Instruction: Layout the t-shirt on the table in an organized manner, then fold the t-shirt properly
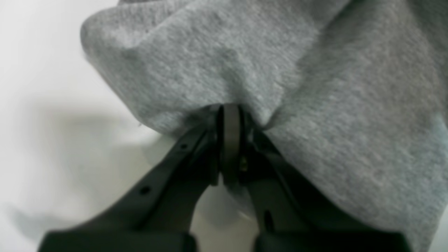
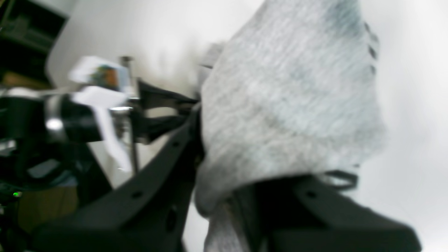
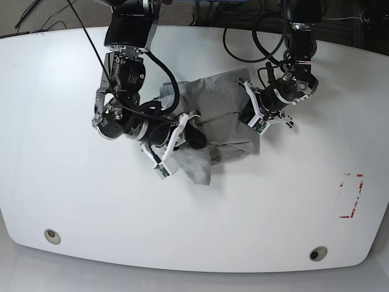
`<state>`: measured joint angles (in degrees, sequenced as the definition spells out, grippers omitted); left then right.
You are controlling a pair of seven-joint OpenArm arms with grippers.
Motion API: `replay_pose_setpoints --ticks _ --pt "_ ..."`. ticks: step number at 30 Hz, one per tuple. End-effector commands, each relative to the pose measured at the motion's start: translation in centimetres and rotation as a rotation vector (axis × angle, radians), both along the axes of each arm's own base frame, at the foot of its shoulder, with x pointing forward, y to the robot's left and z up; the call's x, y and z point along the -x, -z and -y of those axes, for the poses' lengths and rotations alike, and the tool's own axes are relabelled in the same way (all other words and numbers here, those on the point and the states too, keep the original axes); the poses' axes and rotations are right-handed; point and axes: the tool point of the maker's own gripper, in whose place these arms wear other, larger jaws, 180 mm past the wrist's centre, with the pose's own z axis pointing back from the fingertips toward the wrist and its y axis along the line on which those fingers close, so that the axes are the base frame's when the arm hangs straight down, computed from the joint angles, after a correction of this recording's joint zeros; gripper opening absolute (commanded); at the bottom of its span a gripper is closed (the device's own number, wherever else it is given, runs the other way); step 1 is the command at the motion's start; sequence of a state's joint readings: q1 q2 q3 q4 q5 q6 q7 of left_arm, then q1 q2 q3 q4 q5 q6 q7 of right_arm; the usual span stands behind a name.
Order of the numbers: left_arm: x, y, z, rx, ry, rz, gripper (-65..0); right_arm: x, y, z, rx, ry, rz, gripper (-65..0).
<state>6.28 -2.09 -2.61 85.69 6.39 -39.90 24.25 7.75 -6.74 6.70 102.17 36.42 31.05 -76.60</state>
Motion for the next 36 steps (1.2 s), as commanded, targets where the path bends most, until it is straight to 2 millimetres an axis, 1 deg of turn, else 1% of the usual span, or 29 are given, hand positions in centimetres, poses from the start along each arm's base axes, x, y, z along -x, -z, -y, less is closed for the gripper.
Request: replay_pose_setpoints --ticks 1,6,10,19,30,31,33,36 --pt "-0.1 0.0 -0.1 -0.022 0.006 -0.005 -65.0 -0.8 -2.2 -1.3 -0.055 -0.008 0.069 -65.0" --pt "-0.1 0.0 -0.1 -0.022 0.006 -0.005 -65.0 -0.5 -2.5 -2.5 -0.061 -0.041 0.08 -65.0" --pt "-0.1 0.0 -0.1 -0.022 0.006 -0.005 -65.0 -0.2 -2.5 -3.1 -0.057 -0.063 0.081 -65.0" --pt "-0.1 0.0 -0.1 -0.022 0.006 -0.005 -65.0 0.8 -2.4 -4.9 -0.05 -0.127 0.083 -57.9" --pt "-0.1 0.0 -0.1 -0.022 0.007 -0.003 -65.0 1.8 -2.1 -6.1 -0.046 -0.172 0.074 -56.8" --pt "-0.1 0.0 -0.1 -0.022 0.007 -0.003 -65.0 2.0 -2.1 -6.3 -0.045 -0.183 0.075 -55.7" --pt "-0.1 0.0 -0.1 -0.022 0.007 -0.003 -65.0 2.3 -2.2 -7.0 -0.039 -0.212 0.081 -51.3" --pt "-0.1 0.0 -0.1 -0.022 0.007 -0.003 -65.0 2.9 -2.1 -7.9 -0.025 -0.252 0.087 -38.4"
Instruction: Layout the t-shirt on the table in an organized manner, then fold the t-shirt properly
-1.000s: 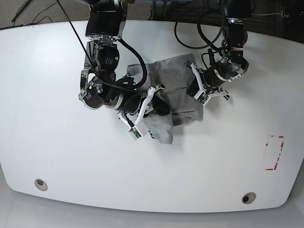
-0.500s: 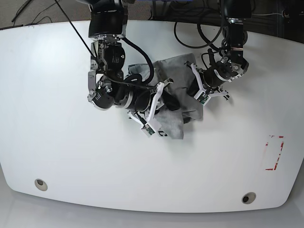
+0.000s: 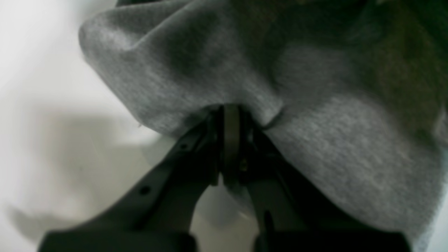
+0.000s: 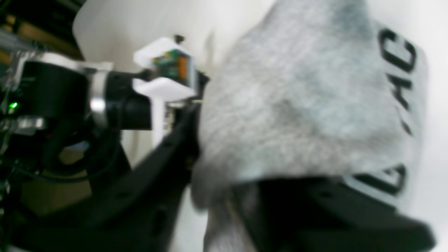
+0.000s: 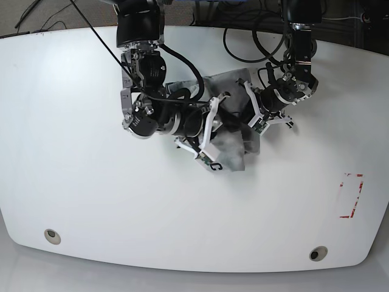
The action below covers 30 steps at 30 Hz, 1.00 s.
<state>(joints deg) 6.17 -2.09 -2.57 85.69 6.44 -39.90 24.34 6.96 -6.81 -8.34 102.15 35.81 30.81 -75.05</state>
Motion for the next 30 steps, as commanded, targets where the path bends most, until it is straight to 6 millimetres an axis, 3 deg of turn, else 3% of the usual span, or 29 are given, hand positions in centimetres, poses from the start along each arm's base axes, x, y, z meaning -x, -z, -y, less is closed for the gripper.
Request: replay_pose_setpoints --ticks 1,2,6,8,16,23,30 --pt "-0.1 0.0 -0.1 -0.021 0.006 -0.004 -65.0 -0.4 -1.7 -1.2 -0.031 -0.025 0.055 -30.7" --pt "-0.1 0.0 -0.1 -0.021 0.006 -0.004 -65.0 -0.4 -1.7 -1.2 -0.026 -0.027 0.061 -27.7" --pt "-0.1 0.0 -0.1 -0.021 0.006 -0.004 -65.0 -0.6 -1.8 -1.9 0.032 -0.06 0.102 -5.8" --pt "-0.1 0.0 -0.1 -0.021 0.006 -0.004 -65.0 -0.7 -2.0 -2.1 0.053 -0.074 0.122 -2.3" --pt "-0.3 -0.5 -0.5 -0.029 0.004 0.014 -65.0 -2.4 -3.8 -2.2 0.082 -0.088 0.204 -2.1" --pt "-1.6 -3.2 -2.2 -0.071 -0.002 0.103 -65.0 -4.4 -4.7 -0.3 0.139 -0.074 0.269 -2.1" --pt "-3.2 -6.7 -6.3 -0.134 -0.077 0.205 -65.0 -6.6 -5.3 2.3 0.187 -0.01 0.306 -2.1"
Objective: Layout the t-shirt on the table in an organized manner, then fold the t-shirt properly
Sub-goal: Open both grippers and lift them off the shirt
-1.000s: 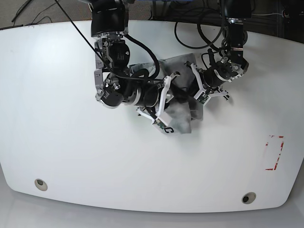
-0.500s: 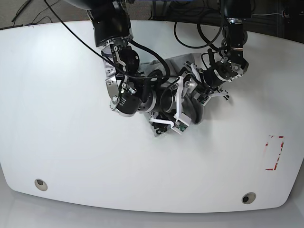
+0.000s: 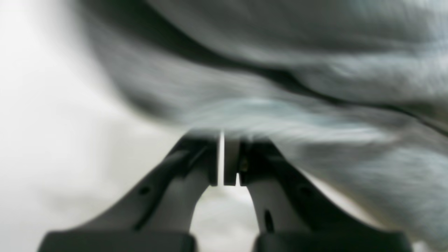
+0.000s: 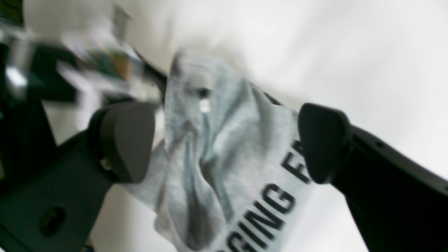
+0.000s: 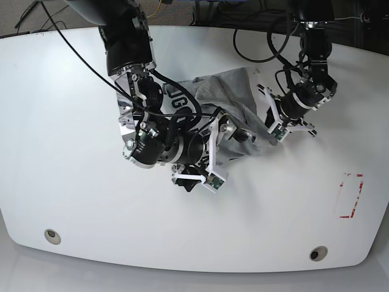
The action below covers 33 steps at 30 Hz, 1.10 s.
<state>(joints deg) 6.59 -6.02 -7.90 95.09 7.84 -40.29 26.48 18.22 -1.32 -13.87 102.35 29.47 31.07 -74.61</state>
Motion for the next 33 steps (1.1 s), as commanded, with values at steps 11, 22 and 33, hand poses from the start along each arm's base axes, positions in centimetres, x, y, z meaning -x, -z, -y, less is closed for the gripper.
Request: replay_pose_setpoints --ticks 11,22,33 --pt "-4.2 -6.9 -4.8 -0.047 -0.094 0.208 -65.0 -3.7 -1.9 3.8 0.085 0.091 0.162 -10.7" --pt "-6.0 -10.3 -6.5 0.003 -0.195 0.309 -65.0 -2.8 1.4 7.4 0.154 0.137 0.142 -55.9" --pt "-6.0 -10.1 -4.1 0.079 -0.2 0.305 -65.0 -0.4 3.0 8.0 0.144 0.143 0.117 -64.6"
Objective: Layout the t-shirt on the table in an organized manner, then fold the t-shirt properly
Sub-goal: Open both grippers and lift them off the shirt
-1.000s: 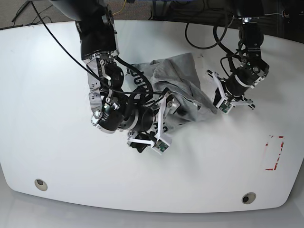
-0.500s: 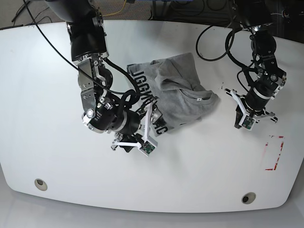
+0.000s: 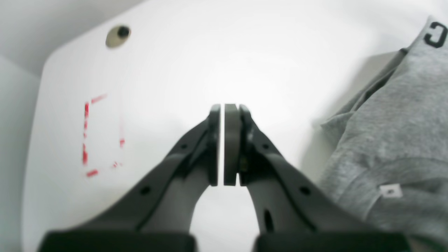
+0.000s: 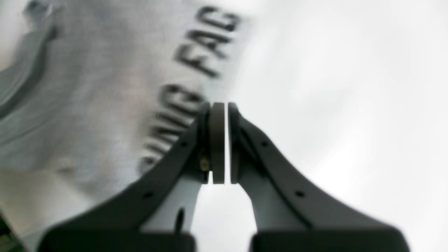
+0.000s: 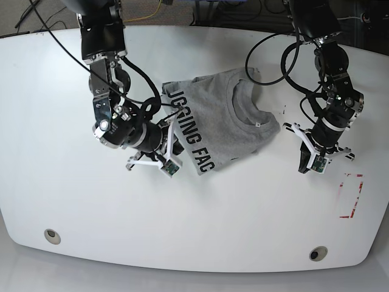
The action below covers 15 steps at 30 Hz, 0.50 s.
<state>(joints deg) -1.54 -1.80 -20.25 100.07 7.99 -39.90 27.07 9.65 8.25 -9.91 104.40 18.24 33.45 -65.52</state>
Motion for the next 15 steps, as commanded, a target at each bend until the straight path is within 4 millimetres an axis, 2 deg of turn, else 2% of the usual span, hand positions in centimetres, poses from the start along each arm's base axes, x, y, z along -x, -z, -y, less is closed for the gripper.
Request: replay_pose_setpoints --ticks 1,5,7,9,11,15 --pt "-0.5 -1.8 1.6 0.049 0.022 0.068 -65.0 -0.8 -2.2 -0.8 -0.053 -0.015 0.07 -64.7" --pt "0.2 -1.1 3.5 0.086 0.034 0.048 -65.0 -1.0 -2.3 -0.9 -0.059 -0.015 0.075 -64.7" --pt "0.7 -0.5 4.5 0.091 0.045 0.018 -65.0 -1.6 -2.7 -1.0 -0.066 -0.015 0.089 -64.7" --pt "1.1 0.2 6.4 0.104 0.077 -0.016 -65.0 -2.3 -2.8 -1.1 -0.074 -0.014 0.091 -64.7" --pt "1.2 0.1 8.0 0.112 0.105 -0.022 -65.0 -3.1 -3.1 -1.1 -0.08 -0.011 0.099 -64.7" --pt "2.5 1.0 9.9 0.138 0.126 -0.06 -65.0 -4.8 -3.9 -1.1 -0.08 -0.011 0.116 -64.7"
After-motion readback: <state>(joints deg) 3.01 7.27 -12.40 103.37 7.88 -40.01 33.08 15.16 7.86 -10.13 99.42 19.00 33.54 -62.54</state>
